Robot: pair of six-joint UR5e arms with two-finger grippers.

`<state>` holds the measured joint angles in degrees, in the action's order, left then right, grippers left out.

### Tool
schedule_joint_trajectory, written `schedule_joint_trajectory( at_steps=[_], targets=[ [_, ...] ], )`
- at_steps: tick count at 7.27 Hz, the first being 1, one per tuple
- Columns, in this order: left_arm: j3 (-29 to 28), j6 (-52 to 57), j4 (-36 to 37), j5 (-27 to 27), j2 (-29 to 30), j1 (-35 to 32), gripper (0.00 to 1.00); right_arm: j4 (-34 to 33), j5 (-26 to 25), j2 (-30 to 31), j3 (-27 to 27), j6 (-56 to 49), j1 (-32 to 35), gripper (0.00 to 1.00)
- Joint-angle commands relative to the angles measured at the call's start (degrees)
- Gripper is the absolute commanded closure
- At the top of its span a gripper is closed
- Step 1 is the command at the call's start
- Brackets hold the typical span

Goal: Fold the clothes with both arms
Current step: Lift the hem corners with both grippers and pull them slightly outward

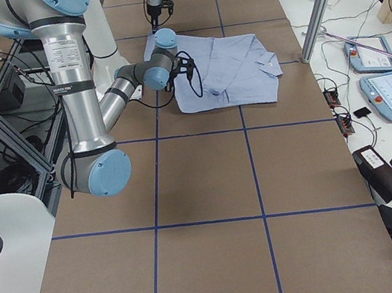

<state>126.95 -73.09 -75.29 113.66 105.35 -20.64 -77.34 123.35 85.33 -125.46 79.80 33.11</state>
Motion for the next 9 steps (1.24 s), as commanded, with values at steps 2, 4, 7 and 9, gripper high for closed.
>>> schedule_joint_trajectory(
  at_steps=[2,4,7,9],
  targets=[
    [4.3,0.6,0.0,0.9,0.3,-1.1,1.00,0.1,0.0,0.0,-2.3,0.0,0.2,1.00],
    [5.5,0.7,-0.8,0.9,0.7,-1.1,1.00,0.1,0.0,-0.2,-2.9,0.0,0.1,1.00],
    [5.1,0.8,-9.0,0.9,0.1,-1.8,1.00,0.1,0.0,-1.1,-2.9,0.0,0.1,1.00],
    [5.0,0.8,-12.2,1.0,-0.8,-3.8,1.00,0.1,0.0,-1.2,-2.9,0.0,0.1,1.00]
  ],
)
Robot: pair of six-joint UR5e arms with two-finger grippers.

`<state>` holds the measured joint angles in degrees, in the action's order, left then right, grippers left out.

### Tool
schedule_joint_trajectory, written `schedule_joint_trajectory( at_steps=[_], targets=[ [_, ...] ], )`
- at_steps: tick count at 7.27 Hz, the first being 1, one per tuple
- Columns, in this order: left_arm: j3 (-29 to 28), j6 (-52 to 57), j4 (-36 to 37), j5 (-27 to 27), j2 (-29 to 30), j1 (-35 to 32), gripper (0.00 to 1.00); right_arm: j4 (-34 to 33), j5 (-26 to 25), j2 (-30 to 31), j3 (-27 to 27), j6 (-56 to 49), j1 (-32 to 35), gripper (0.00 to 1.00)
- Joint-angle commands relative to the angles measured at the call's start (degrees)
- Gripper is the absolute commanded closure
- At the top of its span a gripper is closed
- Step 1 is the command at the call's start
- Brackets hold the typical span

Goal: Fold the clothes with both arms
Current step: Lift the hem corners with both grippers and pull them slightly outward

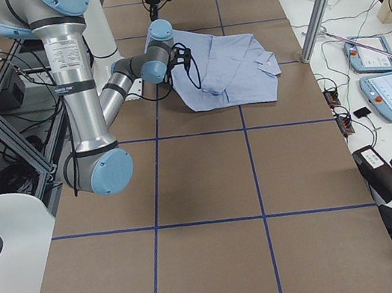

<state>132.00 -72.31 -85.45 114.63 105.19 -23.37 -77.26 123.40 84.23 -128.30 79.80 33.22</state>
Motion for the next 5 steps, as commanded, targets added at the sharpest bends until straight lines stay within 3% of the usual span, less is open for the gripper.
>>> schedule_joint_trajectory(
  at_steps=[1,3,5],
  targets=[
    [-0.2,0.0,-7.9,0.1,-3.9,-1.2,1.00,0.0,0.0,-0.4,0.1,0.0,0.0,1.00],
    [-1.3,-0.5,-23.9,1.5,-12.9,-1.5,1.00,0.0,0.0,-0.5,0.1,0.0,0.2,1.00],
    [-4.2,-3.0,-35.4,1.3,-16.9,-1.5,1.00,0.0,0.1,-0.5,0.2,0.0,0.5,1.00]
  ],
)
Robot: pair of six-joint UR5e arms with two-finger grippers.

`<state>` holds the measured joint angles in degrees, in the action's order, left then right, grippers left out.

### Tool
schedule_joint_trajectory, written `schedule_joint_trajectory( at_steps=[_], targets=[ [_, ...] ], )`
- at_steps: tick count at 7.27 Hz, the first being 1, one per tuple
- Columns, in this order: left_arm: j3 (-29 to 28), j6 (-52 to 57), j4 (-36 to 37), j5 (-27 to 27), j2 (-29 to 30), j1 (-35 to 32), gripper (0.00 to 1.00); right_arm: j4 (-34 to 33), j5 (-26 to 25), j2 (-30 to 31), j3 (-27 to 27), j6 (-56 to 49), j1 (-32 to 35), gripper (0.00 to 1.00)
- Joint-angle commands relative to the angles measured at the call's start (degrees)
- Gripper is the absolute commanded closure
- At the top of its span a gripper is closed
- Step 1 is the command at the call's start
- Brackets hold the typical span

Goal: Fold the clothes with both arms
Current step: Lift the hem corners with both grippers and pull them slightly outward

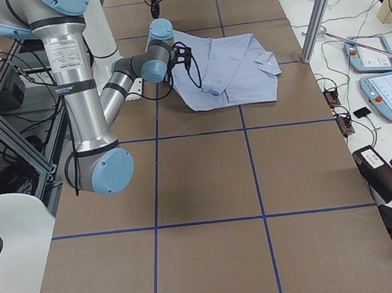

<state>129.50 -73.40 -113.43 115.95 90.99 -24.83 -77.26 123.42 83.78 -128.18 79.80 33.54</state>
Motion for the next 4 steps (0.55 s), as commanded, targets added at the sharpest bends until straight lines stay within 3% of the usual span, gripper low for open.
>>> schedule_joint_trajectory(
  at_steps=[1,2,4],
  targets=[
    [-3.8,-4.9,-13.3,-0.1,-3.4,0.0,1.00,0.0,0.0,-0.1,0.0,0.0,0.2,1.00],
    [-6.1,-6.8,-20.0,0.1,-4.4,0.0,1.00,0.0,0.0,-0.1,0.0,0.0,0.2,1.00],
    [-6.5,-6.8,-22.0,0.2,-5.4,0.0,1.00,0.0,0.0,0.0,0.4,0.0,0.3,1.00]
  ],
)
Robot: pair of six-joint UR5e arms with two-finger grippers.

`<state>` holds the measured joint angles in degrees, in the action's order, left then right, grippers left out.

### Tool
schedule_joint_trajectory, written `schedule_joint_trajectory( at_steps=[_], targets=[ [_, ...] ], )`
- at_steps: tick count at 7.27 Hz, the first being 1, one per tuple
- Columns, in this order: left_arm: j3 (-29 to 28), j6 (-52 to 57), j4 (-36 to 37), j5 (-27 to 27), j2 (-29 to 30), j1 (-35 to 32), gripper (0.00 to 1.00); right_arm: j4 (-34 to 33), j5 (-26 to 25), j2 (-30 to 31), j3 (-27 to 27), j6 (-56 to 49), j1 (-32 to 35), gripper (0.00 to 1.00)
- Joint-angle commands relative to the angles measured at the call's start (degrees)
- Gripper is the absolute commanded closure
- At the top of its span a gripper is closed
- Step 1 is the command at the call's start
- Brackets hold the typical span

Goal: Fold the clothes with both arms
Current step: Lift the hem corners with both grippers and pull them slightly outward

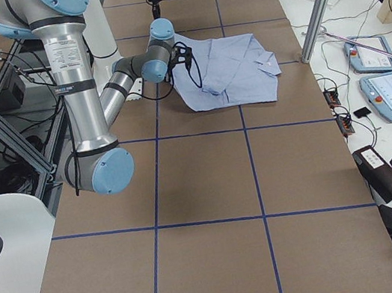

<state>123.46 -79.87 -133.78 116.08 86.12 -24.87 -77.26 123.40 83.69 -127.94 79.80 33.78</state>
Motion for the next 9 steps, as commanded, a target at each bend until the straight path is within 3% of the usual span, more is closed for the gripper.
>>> schedule_joint_trajectory(
  at_steps=[1,9],
  targets=[
    [-0.4,0.0,-1.8,0.1,-1.3,0.0,1.00,0.0,0.0,0.2,0.2,-0.1,0.1,1.00],
    [-2.6,0.2,-1.7,5.1,-1.4,-5.4,1.00,0.0,0.1,0.6,1.6,-0.3,2.2,1.00]
  ],
)
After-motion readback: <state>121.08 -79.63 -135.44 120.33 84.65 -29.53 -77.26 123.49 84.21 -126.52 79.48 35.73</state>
